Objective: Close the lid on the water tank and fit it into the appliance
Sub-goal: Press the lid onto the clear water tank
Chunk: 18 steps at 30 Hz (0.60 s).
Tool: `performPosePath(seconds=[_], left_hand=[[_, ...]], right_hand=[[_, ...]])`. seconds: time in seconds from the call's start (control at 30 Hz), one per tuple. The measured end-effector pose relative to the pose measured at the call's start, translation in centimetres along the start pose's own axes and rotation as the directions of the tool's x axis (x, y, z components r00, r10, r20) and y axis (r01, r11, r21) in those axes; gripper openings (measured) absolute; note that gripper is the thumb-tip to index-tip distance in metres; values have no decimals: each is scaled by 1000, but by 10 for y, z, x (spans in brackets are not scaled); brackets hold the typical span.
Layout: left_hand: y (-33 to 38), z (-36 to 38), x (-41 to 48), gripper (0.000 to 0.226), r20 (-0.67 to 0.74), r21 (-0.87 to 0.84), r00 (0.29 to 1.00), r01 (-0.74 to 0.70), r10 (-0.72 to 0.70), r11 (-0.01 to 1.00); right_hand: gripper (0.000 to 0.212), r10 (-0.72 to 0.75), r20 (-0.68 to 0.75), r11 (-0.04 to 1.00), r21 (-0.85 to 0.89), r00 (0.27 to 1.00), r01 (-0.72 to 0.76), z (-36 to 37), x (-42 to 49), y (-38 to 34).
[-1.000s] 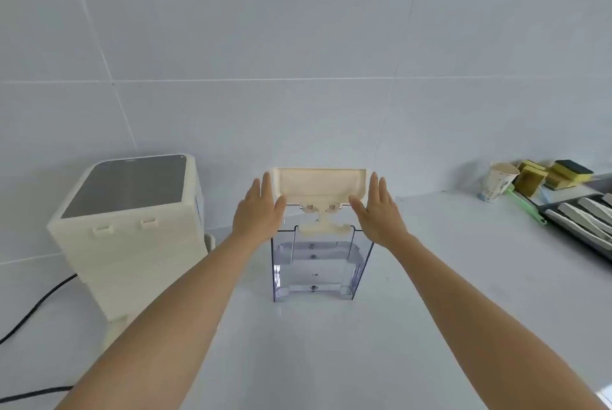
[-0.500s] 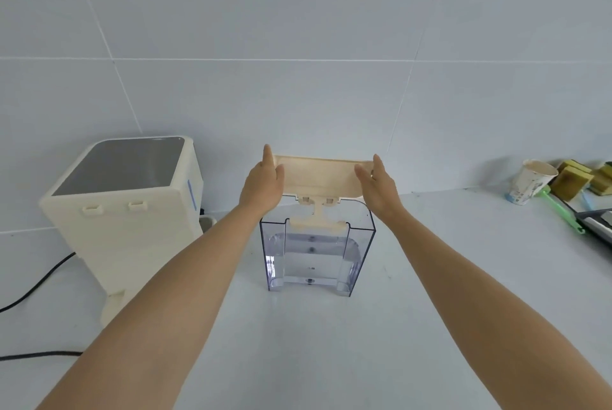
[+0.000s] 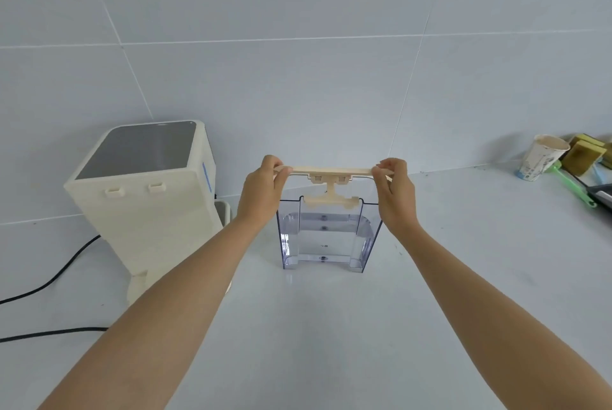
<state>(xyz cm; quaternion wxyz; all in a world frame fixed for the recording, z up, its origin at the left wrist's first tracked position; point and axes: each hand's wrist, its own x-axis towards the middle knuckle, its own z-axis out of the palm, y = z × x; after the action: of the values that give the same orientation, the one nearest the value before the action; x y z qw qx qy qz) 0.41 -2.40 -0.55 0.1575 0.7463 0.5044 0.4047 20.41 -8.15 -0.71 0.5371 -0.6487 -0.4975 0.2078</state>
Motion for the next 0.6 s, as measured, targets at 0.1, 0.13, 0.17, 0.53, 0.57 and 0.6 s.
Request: performPosePath(seconds=[0.1,0.13,0.17,0.53,0.57,0.6], left_hand=[[-11,-2,-17,24,72,-8,996,-44,44,999],[-14,-1,-22,24,99,-5,993,-61,61,998],[-16,0,-27,26,118,-1,990,-81,81,997],[-32,-2,-32,55,300,127,944,-181,136,975],[-33,-3,-32,57,308,142,939,-203,151,969],[-33,-3,-31,58,313,152,936,-218,163,964]], right_hand=[[32,-42,48,994,-94,998,47,0,-12,9],[34,-51,75,989,-136,996,61,0,-16,12],[37,-61,102,981,-177,993,78,0,-19,16],[63,-181,395,739,-550,901,390,-6,-18,35],[64,-193,414,716,-561,890,416,-8,-16,37],[63,-209,428,698,-565,879,440,-10,-16,37]])
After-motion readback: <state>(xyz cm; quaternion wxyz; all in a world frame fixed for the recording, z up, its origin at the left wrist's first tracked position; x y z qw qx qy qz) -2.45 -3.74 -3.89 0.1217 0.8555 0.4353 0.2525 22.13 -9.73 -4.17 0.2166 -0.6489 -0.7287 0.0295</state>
